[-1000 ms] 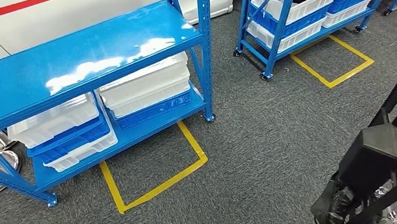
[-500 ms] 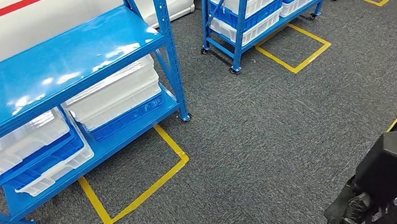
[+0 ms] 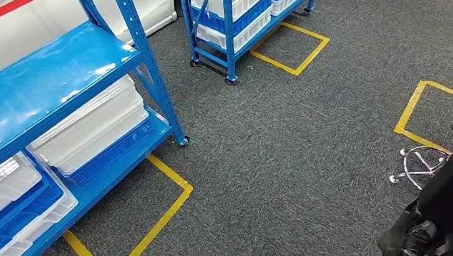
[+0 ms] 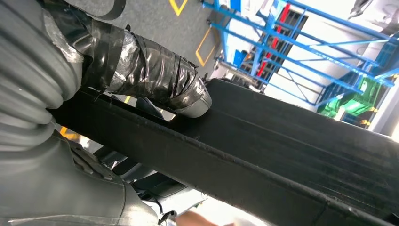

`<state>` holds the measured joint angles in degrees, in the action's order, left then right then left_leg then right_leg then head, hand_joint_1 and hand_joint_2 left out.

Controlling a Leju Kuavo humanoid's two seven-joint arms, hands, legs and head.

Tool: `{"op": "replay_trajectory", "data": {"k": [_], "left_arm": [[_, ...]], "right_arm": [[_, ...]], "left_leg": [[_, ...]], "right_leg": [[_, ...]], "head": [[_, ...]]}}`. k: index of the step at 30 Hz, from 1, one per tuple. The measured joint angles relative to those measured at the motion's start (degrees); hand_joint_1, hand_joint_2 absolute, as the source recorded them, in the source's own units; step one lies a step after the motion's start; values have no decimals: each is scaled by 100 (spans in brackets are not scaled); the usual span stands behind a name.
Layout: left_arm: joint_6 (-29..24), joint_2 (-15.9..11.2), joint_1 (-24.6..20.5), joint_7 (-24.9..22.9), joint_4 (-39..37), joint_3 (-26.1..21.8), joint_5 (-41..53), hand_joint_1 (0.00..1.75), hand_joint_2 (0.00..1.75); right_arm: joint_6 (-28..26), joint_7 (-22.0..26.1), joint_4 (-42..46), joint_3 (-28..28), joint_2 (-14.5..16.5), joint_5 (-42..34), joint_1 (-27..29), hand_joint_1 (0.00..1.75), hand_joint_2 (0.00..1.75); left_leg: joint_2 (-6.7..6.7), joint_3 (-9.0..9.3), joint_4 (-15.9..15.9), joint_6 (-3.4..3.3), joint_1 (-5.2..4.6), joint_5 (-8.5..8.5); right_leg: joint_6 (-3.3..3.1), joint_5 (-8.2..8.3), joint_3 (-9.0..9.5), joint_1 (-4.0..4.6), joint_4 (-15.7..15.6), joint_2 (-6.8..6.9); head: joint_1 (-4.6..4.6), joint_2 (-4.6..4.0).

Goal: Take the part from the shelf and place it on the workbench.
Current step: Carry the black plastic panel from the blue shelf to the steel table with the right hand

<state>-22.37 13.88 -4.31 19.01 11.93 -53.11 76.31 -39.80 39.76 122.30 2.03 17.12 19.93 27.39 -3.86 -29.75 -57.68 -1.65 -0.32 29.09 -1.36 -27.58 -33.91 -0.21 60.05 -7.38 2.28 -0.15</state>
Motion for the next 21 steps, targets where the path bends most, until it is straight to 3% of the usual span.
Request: {"op": "replay_trajectory", "data": {"k": [1, 3, 5, 6, 7, 8, 10, 12, 13, 16, 18, 20, 21], "left_arm": [[9, -1, -8, 5, 0, -1, -7, 0, 175], [27, -2, -11, 37, 0, -3, -47, 0, 175], [40, -6, -4, 89, 0, -10, -97, 0, 175], [47, -10, 2, 111, 0, -16, -112, 0, 175], [51, -15, 5, 126, 0, -22, -122, 0, 175], [55, -19, 2, 135, 0, -26, -131, 0, 175], [61, -23, -7, 143, 0, -29, -145, 0, 175], [62, -28, -9, 144, 0, -33, -156, 0, 175], [62, -31, -8, 144, 0, -37, -158, 0, 175], [62, -33, -25, 144, 0, -46, -156, 0, 175], [62, -33, -35, 145, 0, -52, -156, 0, 175], [62, -33, -27, 147, 0, -63, -156, 0, 175], [62, -33, -17, 146, 0, -69, -157, 0, 175]], "right_arm": [[-1, 0, 0, 4, 1, 10, -3, 175, 175], [-2, 1, -8, 4, 0, 47, -65, 175, 175], [-1, 1, -47, -4, -1, 90, -188, 175, 175], [-1, 0, -75, -8, -1, 112, -241, 175, 175], [-1, 0, -105, -10, -1, 135, -276, 175, 175], [-1, 0, -132, -11, -1, 157, -299, 175, 175], [-1, 0, -178, -14, 0, 184, -345, 175, 175], [-1, 0, -206, -16, 2, 186, -392, 175, 175], [-1, 0, -213, -17, 3, 185, -406, 175, 175], [-1, 0, -221, -20, 9, 184, -412, 175, 175], [-1, 0, -222, -24, 14, 184, -423, 175, 175], [-1, 0, -228, -38, 24, 184, -441, 175, 175], [-1, 0, -234, -46, 28, 184, -446, 175, 175]], "left_leg": [[71, 19, 55, -20, 10, -36], [233, 51, 177, -66, 34, -110], [408, 50, 202, -87, 23, -127], [500, 41, 196, -86, 21, -123], [585, 36, 186, -80, 24, -115], [665, 34, 171, -67, 32, -100], [793, 33, 110, -15, 51, -50], [889, 28, 27, 59, 38, 13], [930, 29, 0, 91, 26, 34], [1018, 51, -22, 179, 40, 74], [807, -56, -283, 233, 69, 285], [529, -379, -977, 247, 80, 661], [471, -559, -1351, 242, 80, 802]], "right_leg": [[31, -9, -19, 3, 13, 28], [78, -213, -157, 27, 289, 291], [125, -574, -459, 7, 927, 588], [154, -690, -598, -18, 1229, 643], [184, -707, -660, -48, 1383, 675], [216, -615, -614, -80, 1326, 708], [277, -285, -258, -129, 689, 884], [261, -124, 33, -109, 131, 1086], [228, -133, 69, -86, 37, 1127], [100, -115, 37, -61, 24, 963], [24, -77, 31, -73, -9, 850], [-29, -51, 11, -63, -18, 730], [-44, -43, -1, -50, -15, 660]], "head": [[2, 0], [17, 0], [30, 0], [29, 0], [29, 0], [29, 0], [31, 0], [27, 0], [21, 0], [13, 0], [12, 0], [9, 0], [8, 0]]}}
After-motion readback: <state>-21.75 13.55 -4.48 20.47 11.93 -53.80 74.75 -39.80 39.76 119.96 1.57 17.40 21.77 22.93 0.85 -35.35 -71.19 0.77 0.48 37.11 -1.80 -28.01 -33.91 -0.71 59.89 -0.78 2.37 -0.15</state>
